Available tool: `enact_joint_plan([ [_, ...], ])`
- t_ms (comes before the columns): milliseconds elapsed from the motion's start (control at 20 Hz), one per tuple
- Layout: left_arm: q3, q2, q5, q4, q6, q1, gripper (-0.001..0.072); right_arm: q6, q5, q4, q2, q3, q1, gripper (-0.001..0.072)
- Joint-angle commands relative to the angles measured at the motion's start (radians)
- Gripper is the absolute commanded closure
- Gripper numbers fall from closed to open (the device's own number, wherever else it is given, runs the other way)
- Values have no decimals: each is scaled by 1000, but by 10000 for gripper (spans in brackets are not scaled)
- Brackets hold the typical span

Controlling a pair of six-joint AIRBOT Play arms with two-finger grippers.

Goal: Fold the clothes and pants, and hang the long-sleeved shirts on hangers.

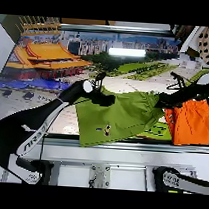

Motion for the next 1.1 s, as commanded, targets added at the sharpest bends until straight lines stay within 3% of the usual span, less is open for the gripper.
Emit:
enact_joint_plan([
  [0, 97, -111, 2, 0, -4, -97, 702, 133, 46, -155, 106, 68, 64, 680],
  [400, 99, -186, 83, -1, -50, -211, 702, 214, 86, -161, 196, 69, 306, 680],
  [750, 99, -193, 82, -26, -69, -205, 701, 231, 66, -160, 196, 69, 484, 680],
  [1050, 99, -81, 34, -13, -58, -138, 701, 247, 47, -160, 196, 69, 515, 680],
])
